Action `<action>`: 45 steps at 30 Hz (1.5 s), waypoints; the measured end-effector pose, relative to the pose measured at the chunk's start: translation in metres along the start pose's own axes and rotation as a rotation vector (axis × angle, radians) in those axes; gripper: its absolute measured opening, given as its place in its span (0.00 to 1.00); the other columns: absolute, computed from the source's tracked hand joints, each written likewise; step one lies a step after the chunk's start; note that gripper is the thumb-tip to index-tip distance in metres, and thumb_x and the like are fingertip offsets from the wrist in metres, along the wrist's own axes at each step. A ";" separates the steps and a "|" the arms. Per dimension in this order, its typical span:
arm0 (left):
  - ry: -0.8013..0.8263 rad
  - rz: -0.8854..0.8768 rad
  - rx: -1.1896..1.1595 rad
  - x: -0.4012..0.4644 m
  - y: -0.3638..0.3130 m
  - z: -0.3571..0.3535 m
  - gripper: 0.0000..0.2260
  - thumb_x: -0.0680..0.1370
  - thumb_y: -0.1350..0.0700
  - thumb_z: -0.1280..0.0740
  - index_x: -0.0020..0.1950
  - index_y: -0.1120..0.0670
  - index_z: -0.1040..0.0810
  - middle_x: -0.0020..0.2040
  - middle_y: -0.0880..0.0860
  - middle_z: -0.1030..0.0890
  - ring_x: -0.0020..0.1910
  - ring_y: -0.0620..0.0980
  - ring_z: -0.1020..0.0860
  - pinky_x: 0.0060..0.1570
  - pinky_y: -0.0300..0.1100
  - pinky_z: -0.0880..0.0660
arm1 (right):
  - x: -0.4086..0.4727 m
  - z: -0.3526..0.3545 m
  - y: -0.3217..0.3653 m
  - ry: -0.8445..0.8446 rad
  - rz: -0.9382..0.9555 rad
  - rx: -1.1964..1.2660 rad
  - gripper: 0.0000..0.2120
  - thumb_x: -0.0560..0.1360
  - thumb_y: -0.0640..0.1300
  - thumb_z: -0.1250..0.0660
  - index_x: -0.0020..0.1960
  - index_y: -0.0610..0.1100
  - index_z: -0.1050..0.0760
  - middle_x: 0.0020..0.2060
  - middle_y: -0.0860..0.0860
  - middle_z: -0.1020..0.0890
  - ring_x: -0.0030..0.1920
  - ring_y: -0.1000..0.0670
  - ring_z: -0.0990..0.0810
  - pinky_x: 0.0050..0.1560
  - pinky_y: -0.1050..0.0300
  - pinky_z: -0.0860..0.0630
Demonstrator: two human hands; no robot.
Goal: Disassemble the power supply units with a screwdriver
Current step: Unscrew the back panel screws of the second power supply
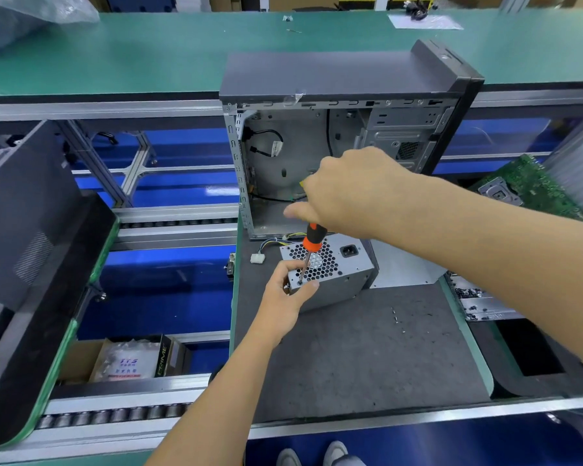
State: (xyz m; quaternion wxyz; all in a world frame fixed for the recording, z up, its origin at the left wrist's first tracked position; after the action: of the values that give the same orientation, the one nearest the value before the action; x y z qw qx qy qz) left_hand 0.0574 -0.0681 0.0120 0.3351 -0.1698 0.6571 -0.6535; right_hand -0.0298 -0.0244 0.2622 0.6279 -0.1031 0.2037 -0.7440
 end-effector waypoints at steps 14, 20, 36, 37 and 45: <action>-0.004 0.009 0.003 0.000 0.000 0.000 0.13 0.76 0.48 0.27 0.57 0.35 0.25 0.51 0.31 0.23 0.48 0.35 0.27 0.48 0.41 0.32 | -0.005 0.004 0.005 0.067 -0.050 0.236 0.31 0.74 0.74 0.54 0.50 0.46 0.34 0.35 0.50 0.35 0.37 0.45 0.30 0.31 0.54 0.36; -0.003 0.004 0.006 -0.001 0.000 0.000 0.12 0.76 0.47 0.28 0.57 0.35 0.25 0.50 0.35 0.23 0.43 0.34 0.28 0.45 0.40 0.32 | -0.003 0.004 0.004 -0.001 -0.013 0.179 0.19 0.82 0.60 0.48 0.46 0.46 0.32 0.33 0.49 0.37 0.31 0.47 0.36 0.29 0.55 0.41; -0.016 0.005 -0.002 0.001 0.002 -0.001 0.13 0.76 0.46 0.28 0.58 0.35 0.25 0.56 0.36 0.23 0.47 0.40 0.30 0.47 0.42 0.32 | -0.006 0.001 0.000 0.083 -0.111 0.150 0.27 0.82 0.63 0.51 0.37 0.42 0.38 0.33 0.48 0.38 0.29 0.48 0.38 0.34 0.52 0.33; -0.017 0.004 0.000 0.001 0.001 0.000 0.13 0.76 0.46 0.28 0.58 0.35 0.25 0.54 0.36 0.23 0.46 0.40 0.30 0.47 0.41 0.32 | -0.007 -0.001 -0.001 0.082 -0.101 0.175 0.23 0.83 0.60 0.49 0.41 0.42 0.36 0.34 0.48 0.37 0.30 0.48 0.37 0.35 0.52 0.33; -0.022 -0.040 0.015 -0.003 0.000 0.000 0.16 0.77 0.48 0.27 0.61 0.32 0.25 0.61 0.36 0.22 0.54 0.41 0.26 0.55 0.40 0.29 | -0.010 -0.008 0.000 0.155 0.071 0.480 0.12 0.78 0.40 0.38 0.58 0.52 0.33 0.53 0.53 0.33 0.55 0.45 0.35 0.42 0.52 0.32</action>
State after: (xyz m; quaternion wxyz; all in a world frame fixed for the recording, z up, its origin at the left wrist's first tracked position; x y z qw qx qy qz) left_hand 0.0593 -0.0665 0.0128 0.3306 -0.1877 0.6449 -0.6630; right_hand -0.0315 -0.0133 0.2559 0.6426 0.1137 0.0722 -0.7543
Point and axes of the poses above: each hand's wrist, its own x-axis towards the middle knuckle, its own z-axis out of the back of the hand, y = z × x, the point moved 4 cm from there along x, towards the middle knuckle
